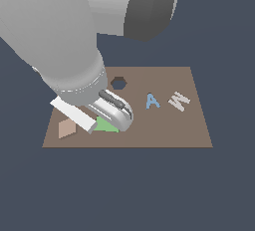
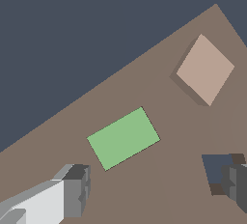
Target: Insert a designated object into the corresponding slot on a board.
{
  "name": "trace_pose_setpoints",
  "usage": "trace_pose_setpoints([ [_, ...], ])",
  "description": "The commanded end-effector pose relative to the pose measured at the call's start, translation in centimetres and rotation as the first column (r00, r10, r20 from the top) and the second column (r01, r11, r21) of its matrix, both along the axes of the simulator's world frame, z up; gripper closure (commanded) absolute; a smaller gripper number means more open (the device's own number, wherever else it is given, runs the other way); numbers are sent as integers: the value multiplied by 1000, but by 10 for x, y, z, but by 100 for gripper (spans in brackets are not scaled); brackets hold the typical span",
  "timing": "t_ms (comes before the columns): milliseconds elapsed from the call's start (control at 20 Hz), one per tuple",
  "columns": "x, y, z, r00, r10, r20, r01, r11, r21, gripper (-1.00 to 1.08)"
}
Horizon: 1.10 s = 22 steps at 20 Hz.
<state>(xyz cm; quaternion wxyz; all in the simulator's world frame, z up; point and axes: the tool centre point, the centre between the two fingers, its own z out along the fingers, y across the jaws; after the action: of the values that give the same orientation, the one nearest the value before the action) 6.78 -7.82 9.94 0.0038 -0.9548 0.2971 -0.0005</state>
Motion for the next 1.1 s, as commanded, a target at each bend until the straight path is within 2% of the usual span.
trace_pose_setpoints([
  [0,10,-16,-9,995,-104,-1,104,995,-2,-92],
  [200,20,-41,-22,969,-246,-1,246,969,-4,-92],
  [500,27,-71,-37,915,-404,-2,404,915,-6,-92],
  [800,29,-90,-46,869,-496,-3,496,869,-7,-92],
  [1050,28,-96,-49,851,-524,-3,524,851,-7,-92],
])
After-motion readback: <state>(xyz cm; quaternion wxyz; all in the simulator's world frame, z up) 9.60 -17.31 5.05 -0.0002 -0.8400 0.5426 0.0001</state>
